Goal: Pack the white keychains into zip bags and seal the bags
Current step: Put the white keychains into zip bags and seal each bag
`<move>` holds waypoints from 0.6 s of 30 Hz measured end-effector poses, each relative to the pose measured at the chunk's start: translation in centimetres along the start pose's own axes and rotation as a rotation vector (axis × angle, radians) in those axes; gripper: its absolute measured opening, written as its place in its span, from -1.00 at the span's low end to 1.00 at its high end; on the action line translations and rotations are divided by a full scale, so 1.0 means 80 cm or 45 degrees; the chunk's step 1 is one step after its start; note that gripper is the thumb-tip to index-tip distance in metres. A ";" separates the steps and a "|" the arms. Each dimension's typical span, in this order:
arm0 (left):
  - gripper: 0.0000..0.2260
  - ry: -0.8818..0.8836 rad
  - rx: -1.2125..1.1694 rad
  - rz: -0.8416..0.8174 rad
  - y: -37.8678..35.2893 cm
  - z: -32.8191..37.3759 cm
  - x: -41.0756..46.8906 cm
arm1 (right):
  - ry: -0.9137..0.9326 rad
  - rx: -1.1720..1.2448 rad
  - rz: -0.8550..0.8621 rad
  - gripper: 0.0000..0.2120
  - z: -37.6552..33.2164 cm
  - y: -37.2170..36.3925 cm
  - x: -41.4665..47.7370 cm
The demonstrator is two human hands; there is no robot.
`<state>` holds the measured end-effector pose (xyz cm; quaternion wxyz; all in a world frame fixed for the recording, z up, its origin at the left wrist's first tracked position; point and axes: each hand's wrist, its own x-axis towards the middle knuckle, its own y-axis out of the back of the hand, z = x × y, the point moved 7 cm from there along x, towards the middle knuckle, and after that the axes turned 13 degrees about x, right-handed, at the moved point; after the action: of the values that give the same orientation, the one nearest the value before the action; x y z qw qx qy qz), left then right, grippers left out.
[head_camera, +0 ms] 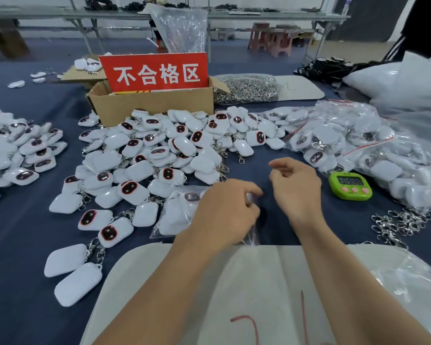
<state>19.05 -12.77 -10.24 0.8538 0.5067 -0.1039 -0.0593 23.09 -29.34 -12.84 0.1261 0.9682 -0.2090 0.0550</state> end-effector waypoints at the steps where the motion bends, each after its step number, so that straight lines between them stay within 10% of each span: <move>1: -0.66 -0.014 0.056 -0.014 -0.001 0.001 0.000 | 0.052 -0.080 -0.066 -0.75 -0.004 -0.013 0.006; 9: -0.65 -0.059 0.197 -0.057 -0.003 0.000 0.001 | 0.408 -0.578 -0.595 -0.43 -0.019 -0.103 0.047; 18: -0.66 -0.147 0.337 0.076 -0.012 0.003 0.004 | 0.421 -0.630 -0.449 -0.74 -0.008 -0.105 0.055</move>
<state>19.29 -13.52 -10.94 0.7733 0.6075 -0.1748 -0.0487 30.55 -23.50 -13.36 0.3969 0.9074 -0.0220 0.1363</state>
